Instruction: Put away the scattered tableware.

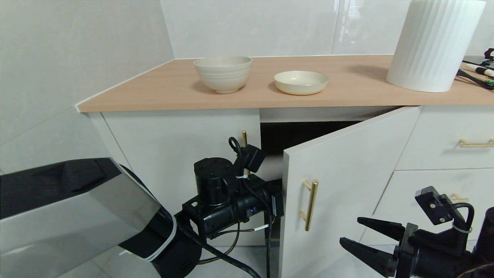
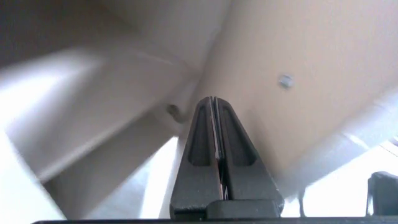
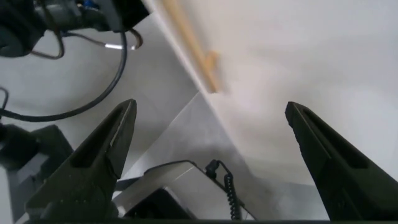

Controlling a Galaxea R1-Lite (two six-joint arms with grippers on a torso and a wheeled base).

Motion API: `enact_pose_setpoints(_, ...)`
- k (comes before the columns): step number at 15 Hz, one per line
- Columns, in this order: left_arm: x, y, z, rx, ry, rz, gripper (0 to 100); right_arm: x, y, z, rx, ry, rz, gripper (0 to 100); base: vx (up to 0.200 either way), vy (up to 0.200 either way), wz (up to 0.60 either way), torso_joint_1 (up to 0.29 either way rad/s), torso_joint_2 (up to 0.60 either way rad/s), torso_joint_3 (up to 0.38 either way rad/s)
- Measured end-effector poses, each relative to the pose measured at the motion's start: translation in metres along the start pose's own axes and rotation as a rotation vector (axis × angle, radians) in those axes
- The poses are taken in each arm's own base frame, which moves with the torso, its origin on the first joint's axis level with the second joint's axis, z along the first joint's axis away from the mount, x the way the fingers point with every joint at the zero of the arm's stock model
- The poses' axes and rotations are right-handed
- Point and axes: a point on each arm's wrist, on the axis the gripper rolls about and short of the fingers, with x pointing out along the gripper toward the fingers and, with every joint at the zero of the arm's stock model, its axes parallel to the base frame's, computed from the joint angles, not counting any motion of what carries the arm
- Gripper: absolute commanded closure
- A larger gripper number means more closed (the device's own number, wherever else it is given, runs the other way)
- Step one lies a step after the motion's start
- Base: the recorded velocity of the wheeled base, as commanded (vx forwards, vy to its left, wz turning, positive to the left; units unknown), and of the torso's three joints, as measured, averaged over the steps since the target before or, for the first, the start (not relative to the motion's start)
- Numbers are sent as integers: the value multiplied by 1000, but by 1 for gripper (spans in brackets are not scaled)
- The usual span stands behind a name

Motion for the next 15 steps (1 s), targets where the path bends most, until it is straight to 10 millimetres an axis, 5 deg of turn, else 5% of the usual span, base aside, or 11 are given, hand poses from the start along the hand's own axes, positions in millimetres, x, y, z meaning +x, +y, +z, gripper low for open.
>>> enact_pose_setpoints(15,21,-30,-8,3,30,-64,100,-35,19,1,0,23,29,0,-13,0,0,0,0,1)
